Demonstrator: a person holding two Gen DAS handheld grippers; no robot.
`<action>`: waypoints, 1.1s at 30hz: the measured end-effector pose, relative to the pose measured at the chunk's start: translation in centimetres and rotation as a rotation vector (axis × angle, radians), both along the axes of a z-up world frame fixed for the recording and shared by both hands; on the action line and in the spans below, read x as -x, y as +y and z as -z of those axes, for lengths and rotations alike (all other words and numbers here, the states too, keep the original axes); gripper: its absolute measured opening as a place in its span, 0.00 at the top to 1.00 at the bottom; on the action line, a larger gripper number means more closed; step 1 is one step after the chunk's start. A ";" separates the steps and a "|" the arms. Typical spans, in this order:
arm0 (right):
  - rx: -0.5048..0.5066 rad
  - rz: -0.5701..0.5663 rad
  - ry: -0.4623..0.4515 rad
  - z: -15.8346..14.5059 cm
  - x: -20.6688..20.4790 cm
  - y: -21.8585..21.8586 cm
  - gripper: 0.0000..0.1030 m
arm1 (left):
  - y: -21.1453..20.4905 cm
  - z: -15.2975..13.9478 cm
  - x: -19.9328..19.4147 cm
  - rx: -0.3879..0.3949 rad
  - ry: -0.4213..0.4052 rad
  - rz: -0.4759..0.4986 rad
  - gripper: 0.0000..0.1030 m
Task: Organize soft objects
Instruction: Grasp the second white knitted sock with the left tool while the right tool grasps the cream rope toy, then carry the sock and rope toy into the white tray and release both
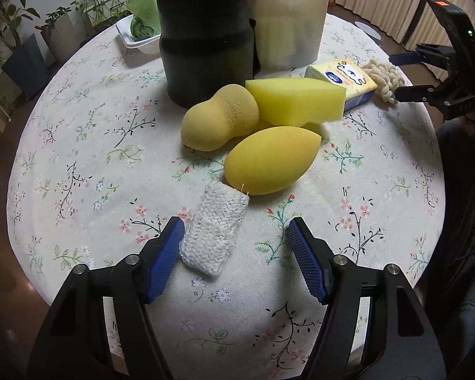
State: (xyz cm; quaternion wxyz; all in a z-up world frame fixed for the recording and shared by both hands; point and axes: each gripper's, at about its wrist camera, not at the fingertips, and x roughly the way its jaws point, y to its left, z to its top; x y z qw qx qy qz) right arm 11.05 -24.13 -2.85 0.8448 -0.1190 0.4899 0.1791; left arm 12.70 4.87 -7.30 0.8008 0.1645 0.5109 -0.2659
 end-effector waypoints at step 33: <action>-0.011 -0.239 0.073 1.9 -1.5 1.4 0.63 | 0.9 -0.9 0.7 0.023 -0.019 -0.087 0.76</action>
